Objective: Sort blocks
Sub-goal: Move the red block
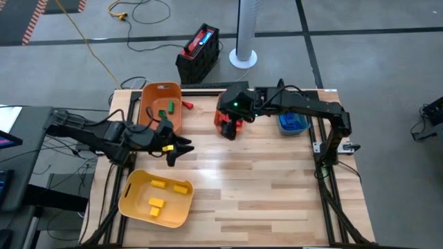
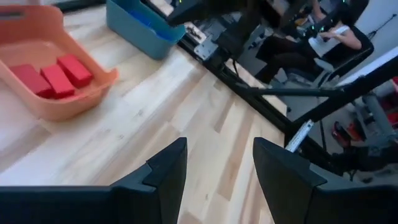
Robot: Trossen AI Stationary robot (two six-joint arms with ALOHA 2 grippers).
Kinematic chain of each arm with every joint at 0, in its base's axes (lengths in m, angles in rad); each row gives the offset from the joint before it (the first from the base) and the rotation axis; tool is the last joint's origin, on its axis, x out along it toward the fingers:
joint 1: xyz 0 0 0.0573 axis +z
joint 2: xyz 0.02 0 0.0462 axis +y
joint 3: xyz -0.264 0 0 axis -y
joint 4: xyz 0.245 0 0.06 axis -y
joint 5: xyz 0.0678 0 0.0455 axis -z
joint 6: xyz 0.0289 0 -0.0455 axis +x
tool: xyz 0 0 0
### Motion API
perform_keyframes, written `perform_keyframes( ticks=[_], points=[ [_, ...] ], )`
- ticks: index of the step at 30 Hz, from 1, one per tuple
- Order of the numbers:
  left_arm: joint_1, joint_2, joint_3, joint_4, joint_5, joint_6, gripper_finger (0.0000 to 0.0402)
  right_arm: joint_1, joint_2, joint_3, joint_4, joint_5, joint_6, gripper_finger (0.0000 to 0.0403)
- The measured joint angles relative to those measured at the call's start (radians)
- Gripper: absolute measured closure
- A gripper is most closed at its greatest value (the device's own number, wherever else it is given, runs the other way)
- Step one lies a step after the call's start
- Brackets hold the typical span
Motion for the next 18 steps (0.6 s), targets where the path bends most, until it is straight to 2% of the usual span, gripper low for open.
perform_keyframes(
  ticks=[4, 6, 13, 16, 18],
  points=[
    [0.003, -0.005, 0.001, -0.066, 0.012, -0.024, 0.0224, -0.014, 0.001, 0.038, -0.085, -0.033, -0.062, 0.0112],
    [0.004, -0.003, 0.020, -0.152, 0.010, -0.045, 0.0224, -0.014, -0.002, 0.042, -0.123, -0.034, -0.091, 0.0112],
    [0.048, 0.068, 0.157, -0.385, -0.027, -0.044, 0.0224, -0.004, 0.058, 0.040, -0.144, -0.069, -0.144, 0.0112],
    [0.141, 0.104, 0.200, -0.468, -0.027, 0.020, 0.0224, -0.032, 0.088, 0.040, -0.120, -0.069, -0.165, 0.0112],
    [0.251, 0.147, 0.225, -0.506, 0.051, 0.104, 0.0227, -0.050, 0.094, 0.039, -0.092, -0.063, -0.167, 0.0112]
  ],
)
